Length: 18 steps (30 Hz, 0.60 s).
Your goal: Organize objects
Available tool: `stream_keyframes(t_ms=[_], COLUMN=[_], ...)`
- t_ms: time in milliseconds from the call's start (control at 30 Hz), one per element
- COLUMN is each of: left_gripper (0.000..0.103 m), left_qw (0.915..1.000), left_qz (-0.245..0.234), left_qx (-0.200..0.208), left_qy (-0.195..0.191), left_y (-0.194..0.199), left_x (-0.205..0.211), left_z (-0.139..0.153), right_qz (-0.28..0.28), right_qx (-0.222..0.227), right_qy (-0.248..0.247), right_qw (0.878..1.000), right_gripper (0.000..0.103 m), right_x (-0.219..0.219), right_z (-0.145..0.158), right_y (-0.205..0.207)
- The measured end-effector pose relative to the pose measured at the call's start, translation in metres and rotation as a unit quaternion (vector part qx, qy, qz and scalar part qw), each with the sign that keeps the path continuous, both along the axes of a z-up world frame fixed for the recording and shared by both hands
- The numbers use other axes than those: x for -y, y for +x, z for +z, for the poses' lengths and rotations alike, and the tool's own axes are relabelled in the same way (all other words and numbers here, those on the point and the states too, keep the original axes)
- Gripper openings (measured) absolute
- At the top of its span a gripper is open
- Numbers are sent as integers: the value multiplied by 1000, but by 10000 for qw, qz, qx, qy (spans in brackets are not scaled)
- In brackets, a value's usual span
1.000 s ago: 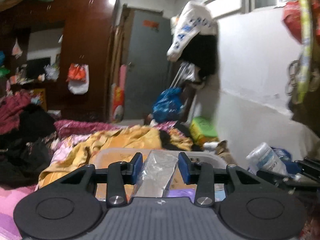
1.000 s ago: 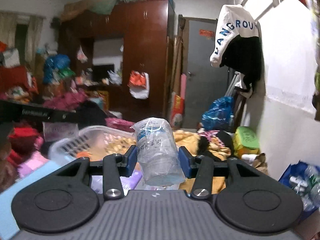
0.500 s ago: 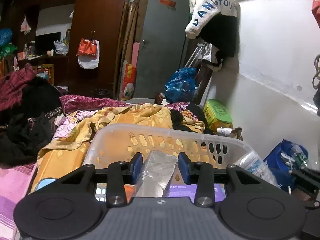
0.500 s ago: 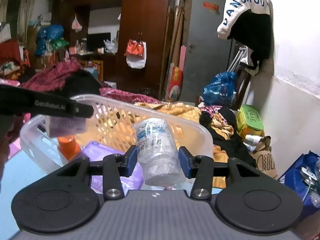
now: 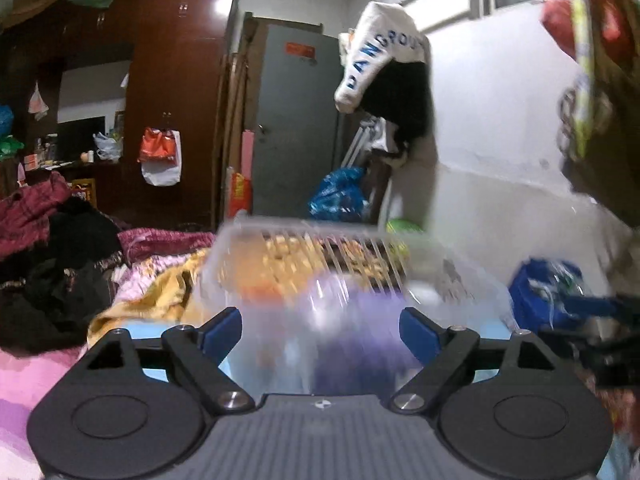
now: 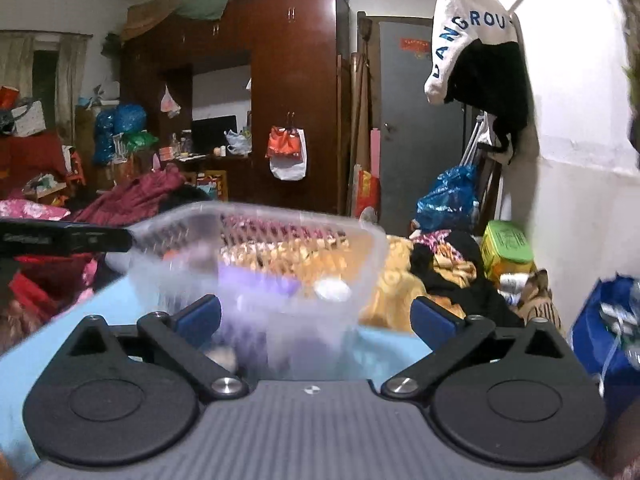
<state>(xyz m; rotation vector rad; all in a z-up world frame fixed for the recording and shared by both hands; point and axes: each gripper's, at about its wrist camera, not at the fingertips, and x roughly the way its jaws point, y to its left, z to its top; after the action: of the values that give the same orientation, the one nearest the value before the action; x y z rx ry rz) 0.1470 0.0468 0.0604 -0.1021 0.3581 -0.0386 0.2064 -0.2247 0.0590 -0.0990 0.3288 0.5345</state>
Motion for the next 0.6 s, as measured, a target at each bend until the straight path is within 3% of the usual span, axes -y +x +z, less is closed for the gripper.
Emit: stream_keyframes(t_ms=[167, 367, 600], left_gripper=[88, 88, 88], left_qw=[9987, 9978, 9974], left_qz=[-439, -376, -350], left_qx=[-248, -474, -518], left_qy=[-40, -263, -347], left_y=[-10, 12, 10], left_x=[15, 10, 4], left_z=[-32, -39, -48], right_qz=[238, 416, 561], right_qx=[-318, -263, -273], right_qy=[213, 79, -30], right_qw=[9990, 9988, 9980], right_gripper=[103, 103, 103], right_x=[14, 4, -6], right_z=[-29, -35, -46], right_y=[-18, -22, -29])
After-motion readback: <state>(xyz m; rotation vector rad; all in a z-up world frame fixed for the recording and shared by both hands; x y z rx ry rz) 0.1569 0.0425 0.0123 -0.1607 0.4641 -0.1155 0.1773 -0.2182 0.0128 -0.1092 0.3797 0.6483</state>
